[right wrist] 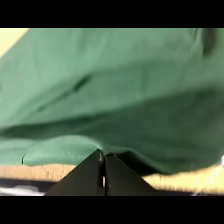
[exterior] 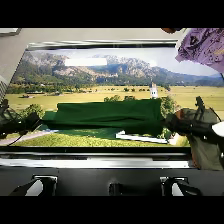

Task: Fold the clothes and pants, and hang the long-sleeved shirts on hangers.

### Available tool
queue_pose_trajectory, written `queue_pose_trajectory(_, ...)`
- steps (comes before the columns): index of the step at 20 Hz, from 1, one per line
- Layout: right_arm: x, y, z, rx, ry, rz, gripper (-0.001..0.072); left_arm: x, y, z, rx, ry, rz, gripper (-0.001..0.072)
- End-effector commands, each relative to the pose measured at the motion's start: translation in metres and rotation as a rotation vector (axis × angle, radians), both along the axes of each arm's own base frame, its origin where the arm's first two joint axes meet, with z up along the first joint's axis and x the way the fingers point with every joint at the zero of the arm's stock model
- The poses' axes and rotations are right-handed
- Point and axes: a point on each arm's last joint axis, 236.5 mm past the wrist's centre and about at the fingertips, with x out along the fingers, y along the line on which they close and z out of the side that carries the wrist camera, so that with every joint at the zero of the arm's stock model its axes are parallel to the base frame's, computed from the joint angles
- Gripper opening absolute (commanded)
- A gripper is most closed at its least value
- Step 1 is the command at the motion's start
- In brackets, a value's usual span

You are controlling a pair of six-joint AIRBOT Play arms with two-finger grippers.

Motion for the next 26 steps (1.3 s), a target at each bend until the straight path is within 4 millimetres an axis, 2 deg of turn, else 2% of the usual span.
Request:
queue_pose_trajectory(1,0.053,-0.013,-0.014,0.023,0.004,-0.013,0.0031,0.033,0.002,-0.016,0.046,-0.042,0.013,0.0013)
queue_pose_trajectory(6,0.106,-0.024,-0.031,0.050,0.020,0.000,0.0031,0.074,-0.003,-0.028,0.073,-0.056,-0.023,0.0013)
queue_pose_trajectory(10,0.134,-0.036,-0.047,0.042,0.028,-0.033,0.0031,0.101,-0.001,-0.040,0.073,-0.045,-0.029,0.0013)
queue_pose_trajectory(15,0.141,-0.042,-0.078,0.045,0.073,-0.060,0.0032,0.119,-0.017,-0.058,0.072,-0.021,-0.082,0.0013)
queue_pose_trajectory(18,0.146,-0.046,-0.088,0.048,0.078,-0.085,0.0034,0.118,-0.019,-0.073,0.065,0.010,-0.083,0.0014)
queue_pose_trajectory(21,0.151,-0.043,-0.092,0.069,0.071,-0.089,0.0035,0.118,-0.019,-0.078,0.063,0.020,-0.083,0.0014)
queue_pose_trajectory(22,0.152,-0.044,-0.092,0.071,0.068,-0.096,0.0053,0.118,-0.019,-0.078,0.063,0.020,-0.083,0.0017)
queue_pose_trajectory(24,0.155,-0.042,-0.088,0.096,0.060,-0.111,0.0238,0.118,-0.019,-0.078,0.062,0.019,-0.083,0.0045)
queue_pose_trajectory(25,0.157,-0.039,-0.084,0.122,0.055,-0.115,0.0284,0.118,-0.019,-0.077,0.058,0.018,-0.081,0.0120)
queue_pose_trajectory(26,0.159,-0.036,-0.077,0.146,0.047,-0.118,0.0306,0.121,-0.021,-0.074,0.046,0.012,-0.074,0.0254)
